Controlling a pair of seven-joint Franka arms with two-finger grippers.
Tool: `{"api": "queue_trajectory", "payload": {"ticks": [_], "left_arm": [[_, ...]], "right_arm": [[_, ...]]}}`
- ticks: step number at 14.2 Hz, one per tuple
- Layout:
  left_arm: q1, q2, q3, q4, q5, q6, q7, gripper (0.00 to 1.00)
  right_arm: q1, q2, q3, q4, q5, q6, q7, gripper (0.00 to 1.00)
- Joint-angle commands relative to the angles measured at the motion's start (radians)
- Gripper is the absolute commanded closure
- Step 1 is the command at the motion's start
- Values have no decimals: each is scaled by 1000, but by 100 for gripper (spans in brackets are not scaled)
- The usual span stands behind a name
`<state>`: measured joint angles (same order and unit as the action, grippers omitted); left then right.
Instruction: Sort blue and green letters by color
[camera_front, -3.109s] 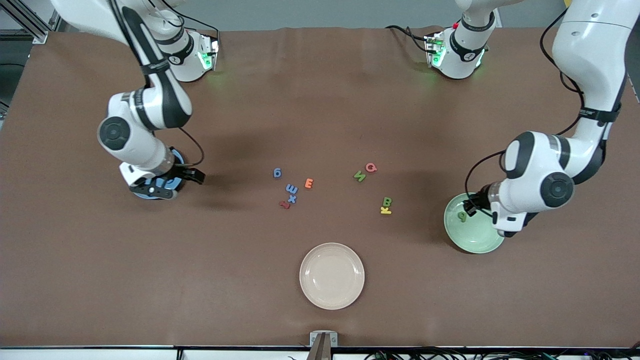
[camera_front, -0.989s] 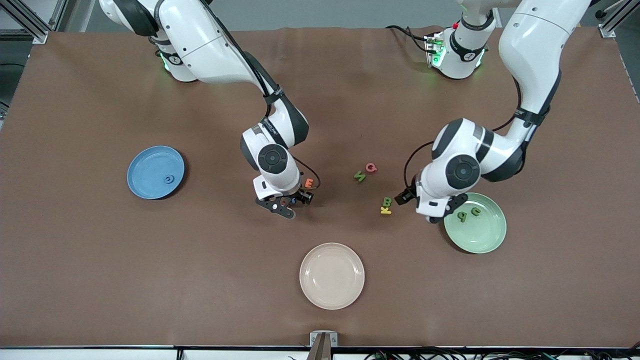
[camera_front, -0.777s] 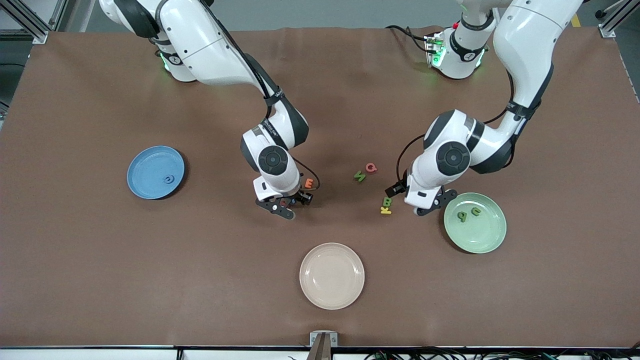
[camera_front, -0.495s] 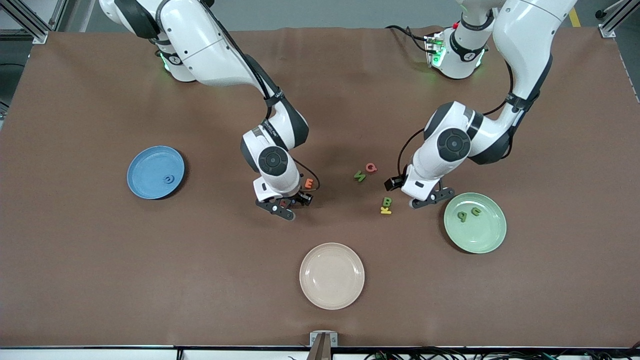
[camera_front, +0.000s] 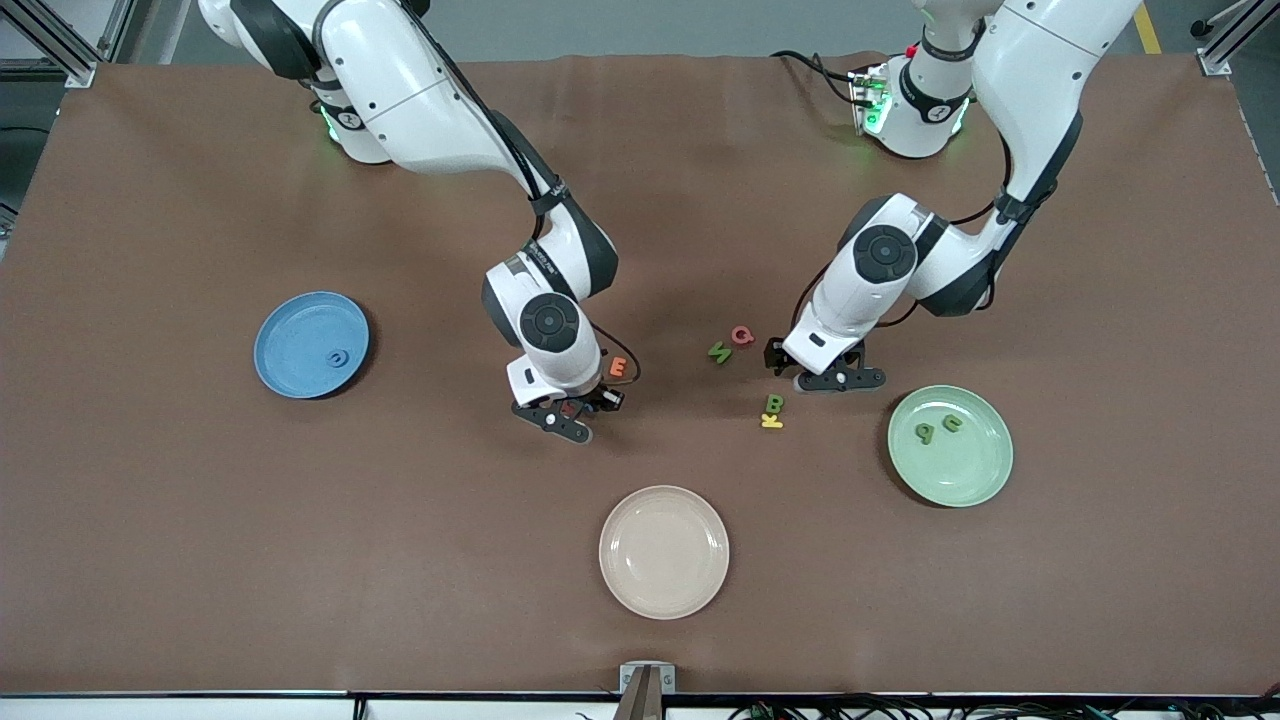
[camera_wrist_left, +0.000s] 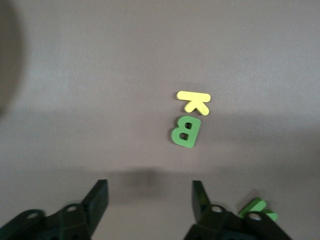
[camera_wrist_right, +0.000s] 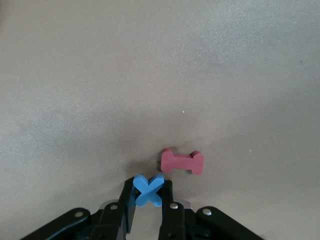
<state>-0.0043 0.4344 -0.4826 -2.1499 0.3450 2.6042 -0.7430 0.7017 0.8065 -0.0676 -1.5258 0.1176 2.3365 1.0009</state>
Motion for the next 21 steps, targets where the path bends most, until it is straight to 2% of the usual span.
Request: {"api": "queue_trajectory", "payload": {"ticks": [1,3,5,8,9,12,16,19,21], "left_arm": [[-9,10,1,16,103,11,13,29],[-9,35,-4,37,163,13,11,31],[-35,56,-10,64,167,13,11,31],[-52,96,-7,103,167,11,13,33],[-54,101,-7,108,172,13,14,33],[-51,135,-10,128,232,13,13,36],[-52,171,-7,153,236,13,14,40],[-48,173,-7,154,249,13,19,42],[-42,179,-7,156,249,13,34,43]], "right_arm": [[-13,11,3,45,-6,-34,2,100],[-36,3,3,106,-4,-179,-1,100],[-85,-16,5,154,0,-316,-43,100],[-152,-84,2,141,-3,-480,-216,100],[-175,-120,0,101,-7,-497,-276,100],[-272,-294,-3,-127,-27,-442,-508,100],[-436,-505,-4,-503,-90,-233,-816,100],[-562,-584,-4,-701,-96,-70,-1026,100],[-626,-596,-4,-790,-96,35,-1132,100]]}}
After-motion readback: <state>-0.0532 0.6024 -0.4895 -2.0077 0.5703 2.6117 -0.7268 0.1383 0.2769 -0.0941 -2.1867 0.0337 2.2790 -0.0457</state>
